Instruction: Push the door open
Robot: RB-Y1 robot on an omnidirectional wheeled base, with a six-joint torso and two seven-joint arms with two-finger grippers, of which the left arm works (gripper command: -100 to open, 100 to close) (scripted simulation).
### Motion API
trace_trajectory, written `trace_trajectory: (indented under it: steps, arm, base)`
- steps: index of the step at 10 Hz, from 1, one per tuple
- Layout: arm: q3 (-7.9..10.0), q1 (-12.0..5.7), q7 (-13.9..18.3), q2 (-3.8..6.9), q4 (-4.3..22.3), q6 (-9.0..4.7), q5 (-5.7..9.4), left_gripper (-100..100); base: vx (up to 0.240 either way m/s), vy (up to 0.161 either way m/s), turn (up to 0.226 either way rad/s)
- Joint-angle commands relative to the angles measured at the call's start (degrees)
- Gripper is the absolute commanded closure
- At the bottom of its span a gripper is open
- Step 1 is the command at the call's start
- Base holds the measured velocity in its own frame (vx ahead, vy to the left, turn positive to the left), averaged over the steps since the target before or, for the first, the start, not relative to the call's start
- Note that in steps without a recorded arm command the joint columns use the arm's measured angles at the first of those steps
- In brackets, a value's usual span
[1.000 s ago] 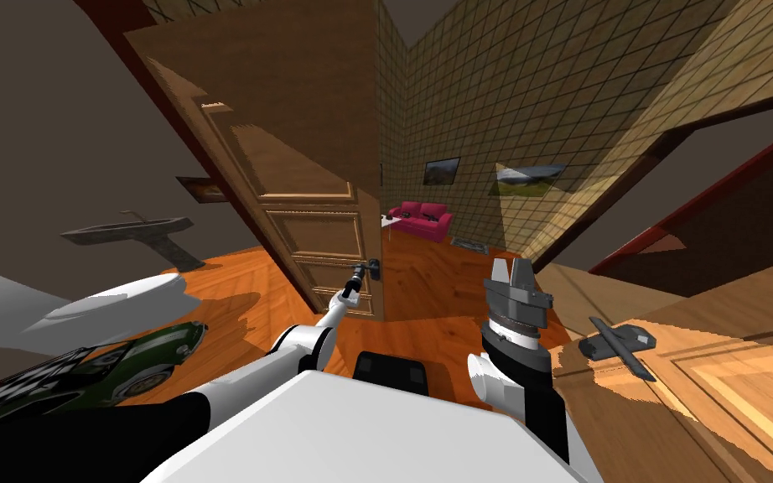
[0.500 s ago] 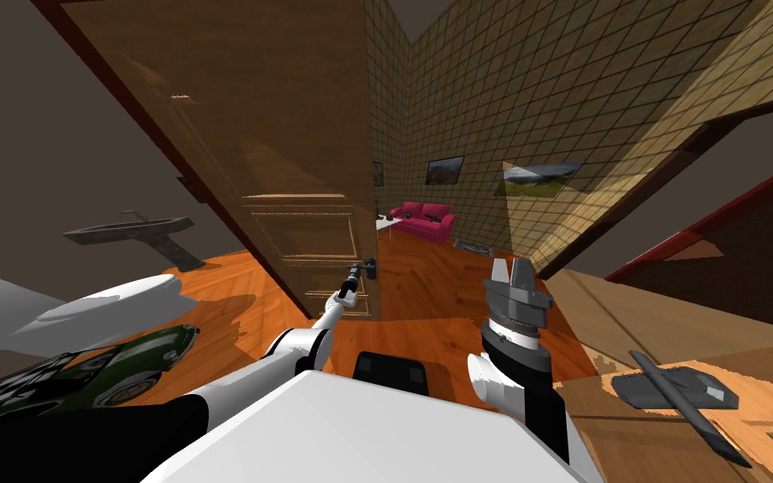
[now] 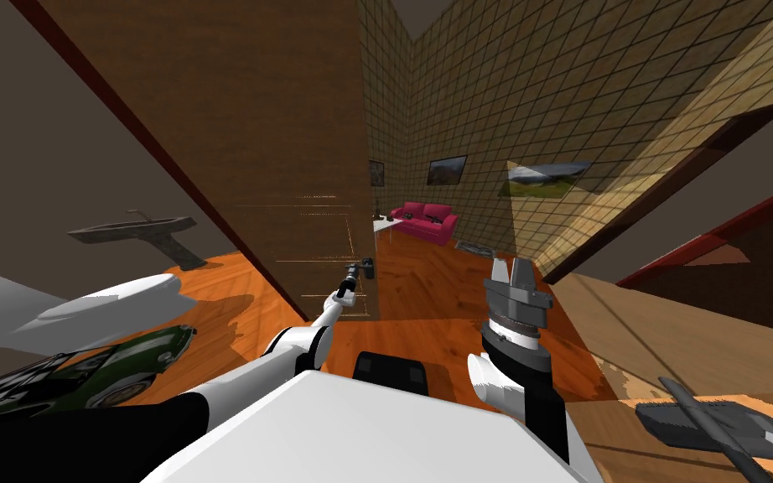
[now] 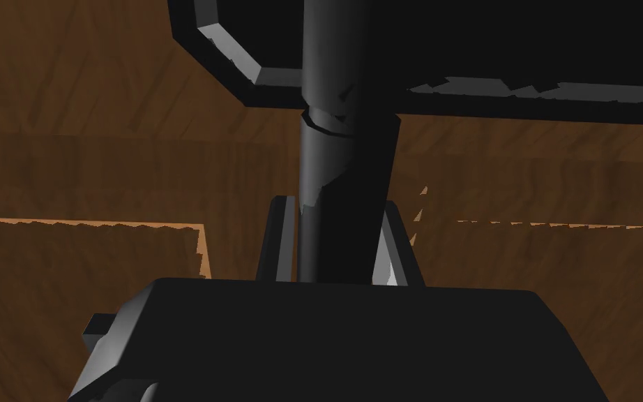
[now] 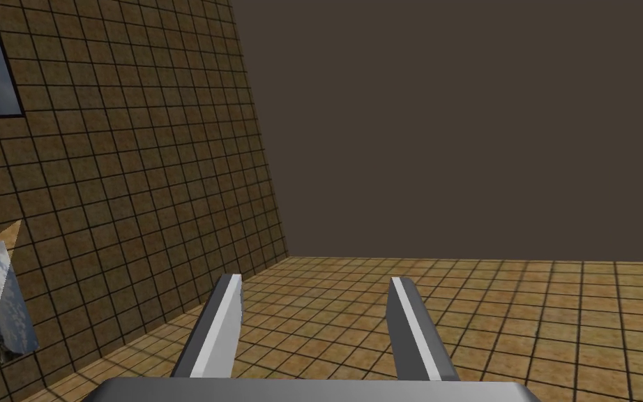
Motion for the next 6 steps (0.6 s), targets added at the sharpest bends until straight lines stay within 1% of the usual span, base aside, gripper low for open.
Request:
trace_trajectory:
  steps: [1,2,3,4,5,6]
  arm:
    - [0.87,0.20,-0.2,0.79,-0.3,-0.36,0.29,100]
    - [1.48,0.33,-0.4,1.08,-0.3,-0.35,0.52,100]
    - [1.48,0.33,-0.4,1.08,-0.3,-0.35,0.52,100]
    - [2.39,0.52,-0.7,1.50,-0.3,-0.32,0.85,100]
    - [2.39,0.52,-0.7,1.50,-0.3,-0.32,0.85,100]
    - [3.28,0.71,-1.1,1.92,-0.4,-0.30,1.18,100]
  base:
    - [0.121,-0.084,0.044]
    - [0.156,-0.136,0.087]
    - [0.122,-0.082,0.051]
    - [0.157,-0.080,0.047]
    - [0.126,-0.071,0.048]
    - [0.138,-0.087,0.048]
